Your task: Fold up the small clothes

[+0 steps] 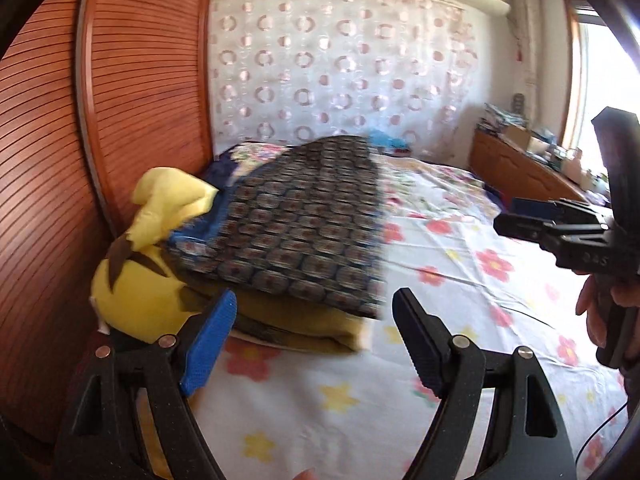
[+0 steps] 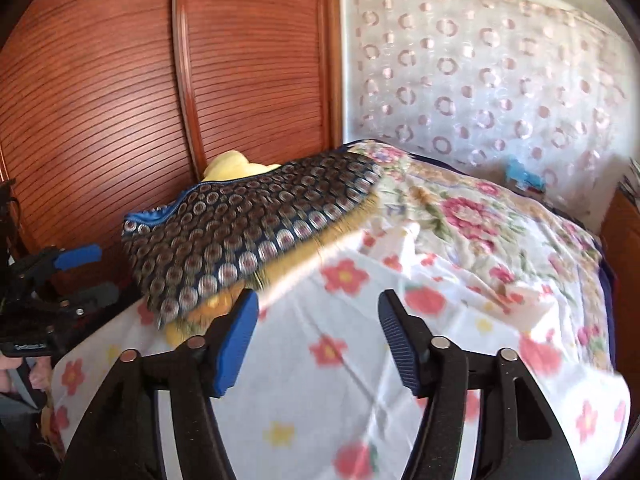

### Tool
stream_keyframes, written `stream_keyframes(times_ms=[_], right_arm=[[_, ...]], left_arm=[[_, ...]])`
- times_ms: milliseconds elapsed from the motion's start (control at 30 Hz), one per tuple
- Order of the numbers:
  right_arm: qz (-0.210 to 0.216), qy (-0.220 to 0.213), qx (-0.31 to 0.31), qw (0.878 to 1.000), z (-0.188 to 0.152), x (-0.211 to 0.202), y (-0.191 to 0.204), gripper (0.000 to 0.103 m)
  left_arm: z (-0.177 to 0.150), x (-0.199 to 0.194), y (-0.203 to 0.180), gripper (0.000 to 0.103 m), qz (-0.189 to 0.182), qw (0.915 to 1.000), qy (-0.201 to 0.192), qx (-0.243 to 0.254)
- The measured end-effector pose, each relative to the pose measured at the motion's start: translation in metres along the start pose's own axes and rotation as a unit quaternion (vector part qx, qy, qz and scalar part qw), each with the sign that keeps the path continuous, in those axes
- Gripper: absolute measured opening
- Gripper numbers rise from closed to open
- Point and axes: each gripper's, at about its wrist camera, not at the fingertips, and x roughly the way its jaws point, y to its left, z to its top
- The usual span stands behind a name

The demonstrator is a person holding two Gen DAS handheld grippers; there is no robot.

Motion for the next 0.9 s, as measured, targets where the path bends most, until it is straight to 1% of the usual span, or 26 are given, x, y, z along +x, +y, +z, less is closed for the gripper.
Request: stream_keyframes(times_ms=[33, 167, 233, 300, 467, 633, 800, 900], right_arm=[[-0.006, -0.002, 0.005, 1.000, -0.006, -0.010, 0.001, 0.071], [-0.040, -0.015, 0.021, 0.999, -0.034, -0.061, 0.005, 0.075], [-0.062, -0.025, 0.033, 0.997, -0.048, -0.084, 0.008, 0.075], [-0.090, -0.037, 0.041, 0.994, -0.060, -0.108, 0.013, 0.075], [-0.133, -0.072, 0.078, 0.985, -0.081, -0.165, 0.022, 0.075], [-0.172, -0.103, 0.106, 0.974, -0.090, -0.212, 0.026, 0.075], [-0.188, -0.120, 0.124, 0.967, -0.102, -0.243, 0.033, 0.075], [-0.196, -0.123, 0.129, 0.964, -0.107, -0.253, 0.036, 0.075]], left_arm=[[-0.002, -0.002, -0.009, 0.081, -0.011, 0.9999, 0.001, 0.005], [-0.007, -0.008, -0.038, 0.081, -0.036, 0.9991, 0.000, 0.022], [-0.007, -0.013, -0.051, 0.081, -0.046, 0.9986, -0.002, 0.028], [-0.005, -0.019, -0.063, 0.081, -0.052, 0.9979, -0.009, 0.036], [0.005, -0.044, -0.091, 0.081, -0.075, 0.9951, -0.036, 0.053], [0.015, -0.063, -0.104, 0.081, -0.071, 0.9948, -0.051, 0.053], [0.022, -0.078, -0.107, 0.081, -0.070, 0.9943, -0.062, 0.051], [0.023, -0.083, -0.109, 0.081, -0.068, 0.9941, -0.068, 0.050]])
